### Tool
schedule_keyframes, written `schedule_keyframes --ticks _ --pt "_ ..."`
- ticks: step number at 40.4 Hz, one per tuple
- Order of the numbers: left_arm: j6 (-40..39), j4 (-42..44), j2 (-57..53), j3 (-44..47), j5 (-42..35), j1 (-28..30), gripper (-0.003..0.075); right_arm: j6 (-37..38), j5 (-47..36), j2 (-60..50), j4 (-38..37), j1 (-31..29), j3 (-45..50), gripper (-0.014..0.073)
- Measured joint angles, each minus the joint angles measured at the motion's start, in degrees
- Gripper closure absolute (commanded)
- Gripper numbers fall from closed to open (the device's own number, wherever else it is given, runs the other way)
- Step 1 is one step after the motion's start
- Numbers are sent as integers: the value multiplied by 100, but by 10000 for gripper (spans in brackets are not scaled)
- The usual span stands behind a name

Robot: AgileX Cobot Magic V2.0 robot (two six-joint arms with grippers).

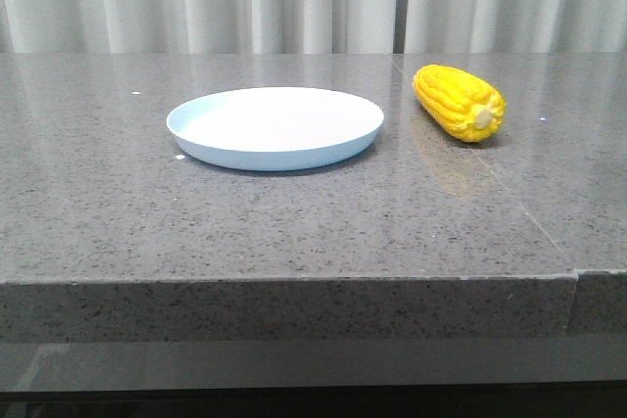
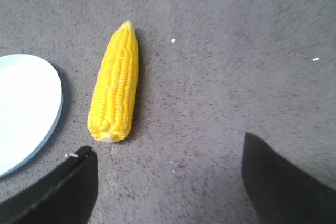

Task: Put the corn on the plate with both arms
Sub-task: 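Lower the right gripper over the yellow corn cob and close, then lift the corn and carry it over the plate with the right gripper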

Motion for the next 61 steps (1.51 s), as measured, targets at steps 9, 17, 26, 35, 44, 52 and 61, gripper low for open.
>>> schedule_keyframes --ticks 9,17,26,35,44,52,61 --pt "0 0 0 0 0 0 741 0 200 1834 129 552 -1216 1" --pt "0 0 0 0 0 0 741 0 709 3197 458 701 -2266 1" --pt "0 0 0 0 0 0 741 0 1116 4246 568 701 -3043 1" --pt "0 0 0 0 0 0 741 0 1268 4615 580 701 -3150 161" --pt "0 0 0 0 0 0 741 0 1382 4576 580 701 -3150 347" --pt "0 0 0 0 0 0 741 0 1486 4177 580 712 -3150 347" --pt "0 0 0 0 0 0 741 125 1889 3769 569 1029 -3421 347"
